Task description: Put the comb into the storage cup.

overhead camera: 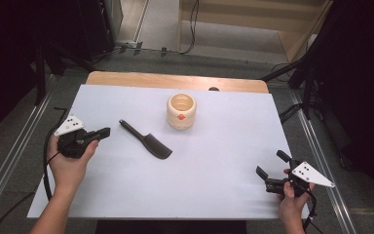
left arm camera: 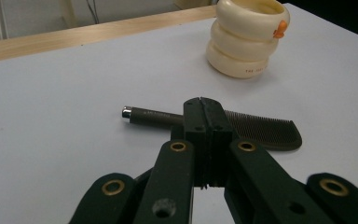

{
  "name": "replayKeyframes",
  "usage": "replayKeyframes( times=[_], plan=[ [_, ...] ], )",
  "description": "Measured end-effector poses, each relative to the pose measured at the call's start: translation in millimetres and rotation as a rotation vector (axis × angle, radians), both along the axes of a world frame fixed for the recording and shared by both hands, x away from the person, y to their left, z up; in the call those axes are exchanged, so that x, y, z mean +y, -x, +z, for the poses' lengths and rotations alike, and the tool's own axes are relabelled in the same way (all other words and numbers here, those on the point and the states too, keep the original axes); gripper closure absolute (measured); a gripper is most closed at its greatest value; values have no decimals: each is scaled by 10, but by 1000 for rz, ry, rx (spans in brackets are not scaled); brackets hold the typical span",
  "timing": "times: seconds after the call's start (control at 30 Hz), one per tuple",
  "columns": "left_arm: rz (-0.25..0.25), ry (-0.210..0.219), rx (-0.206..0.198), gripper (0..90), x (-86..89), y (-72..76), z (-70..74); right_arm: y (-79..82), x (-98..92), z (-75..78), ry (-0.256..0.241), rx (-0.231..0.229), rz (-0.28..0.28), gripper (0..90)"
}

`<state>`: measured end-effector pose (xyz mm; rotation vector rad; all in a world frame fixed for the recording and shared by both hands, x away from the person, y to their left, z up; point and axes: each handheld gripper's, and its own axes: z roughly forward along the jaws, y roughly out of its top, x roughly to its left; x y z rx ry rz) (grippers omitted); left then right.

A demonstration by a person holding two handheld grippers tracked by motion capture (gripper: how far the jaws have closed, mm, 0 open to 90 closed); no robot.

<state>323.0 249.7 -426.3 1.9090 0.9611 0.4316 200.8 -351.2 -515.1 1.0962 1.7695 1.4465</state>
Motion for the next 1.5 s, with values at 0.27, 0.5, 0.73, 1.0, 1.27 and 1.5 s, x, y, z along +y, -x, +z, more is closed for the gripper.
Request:
replayKeyframes(
  times=[0.27,0.5,0.73,1.0,1.27,1.5],
  plan=[
    [-32,-45,47,900,-194,-268,10,-6,8,-3,3,2,5,0],
    [-34,-71,79,900,-280,-434,-32,-11,12,-4,9,3,11,0],
    [-40,-106,116,900,-379,-612,-92,-14,11,-6,9,3,12,0],
    [-25,-167,159,900,-455,-866,-171,-17,11,-9,7,6,6,0],
    [-16,-203,215,900,-492,-1034,-281,-20,12,-10,8,8,7,0],
    [-22,-306,267,900,-571,-1180,-418,-18,-8,-12,-4,8,3,0]
  ],
)
